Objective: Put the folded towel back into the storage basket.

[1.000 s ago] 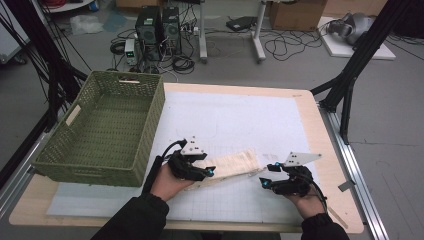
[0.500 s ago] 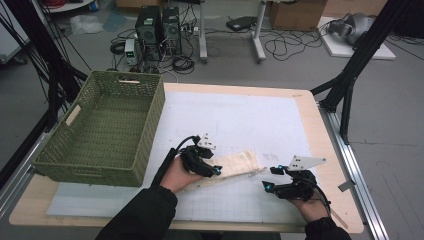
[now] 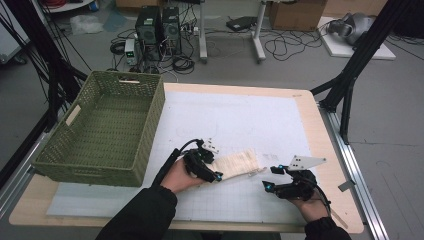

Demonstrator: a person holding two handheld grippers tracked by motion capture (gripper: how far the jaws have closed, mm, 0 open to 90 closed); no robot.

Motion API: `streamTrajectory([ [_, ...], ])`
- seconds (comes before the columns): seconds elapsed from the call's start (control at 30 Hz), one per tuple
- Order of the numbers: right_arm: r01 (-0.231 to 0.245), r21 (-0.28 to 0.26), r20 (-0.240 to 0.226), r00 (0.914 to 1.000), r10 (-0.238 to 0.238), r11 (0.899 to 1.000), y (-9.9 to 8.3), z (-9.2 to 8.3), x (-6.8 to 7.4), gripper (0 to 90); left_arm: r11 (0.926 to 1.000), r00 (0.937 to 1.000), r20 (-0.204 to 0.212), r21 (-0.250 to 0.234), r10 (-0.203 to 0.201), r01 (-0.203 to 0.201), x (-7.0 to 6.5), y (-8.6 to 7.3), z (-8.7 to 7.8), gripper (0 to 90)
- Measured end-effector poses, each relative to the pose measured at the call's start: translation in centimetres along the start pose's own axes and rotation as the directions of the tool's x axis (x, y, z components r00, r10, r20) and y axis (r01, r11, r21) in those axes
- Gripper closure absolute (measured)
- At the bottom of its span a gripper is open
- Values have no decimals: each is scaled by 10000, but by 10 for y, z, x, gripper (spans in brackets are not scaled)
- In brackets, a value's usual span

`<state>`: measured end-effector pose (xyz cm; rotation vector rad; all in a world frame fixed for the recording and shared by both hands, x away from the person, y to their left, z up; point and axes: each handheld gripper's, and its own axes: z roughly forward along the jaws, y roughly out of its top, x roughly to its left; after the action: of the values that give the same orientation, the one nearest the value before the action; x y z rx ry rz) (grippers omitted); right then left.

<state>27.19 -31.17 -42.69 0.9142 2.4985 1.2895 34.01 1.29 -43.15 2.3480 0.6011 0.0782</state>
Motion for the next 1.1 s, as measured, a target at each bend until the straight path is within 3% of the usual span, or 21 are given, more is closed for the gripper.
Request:
streamTrajectory([
  [0.23,77,-16,21,10000,-77,10000,1,1,0,331,9998,9995,-326,-206,24,-31,-1,1,2,315],
  [0.4,84,-26,1,10000,-84,10000,1,1,0,327,9999,9996,-236,-70,152,-153,-2,1,4,304],
  [0.67,34,-61,-3,10000,-34,10000,2,1,0,320,10000,10000,-70,8,21,-21,-3,1,2,298],
  [0.9,-2,-73,-7,10000,2,10000,2,1,1,317,9964,9988,-138,722,464,-453,-7,10,1,297],
  [1.1,52,-114,11,10000,-52,9999,2,0,1,315,9954,9983,-113,782,571,-560,-8,10,7,246],
])
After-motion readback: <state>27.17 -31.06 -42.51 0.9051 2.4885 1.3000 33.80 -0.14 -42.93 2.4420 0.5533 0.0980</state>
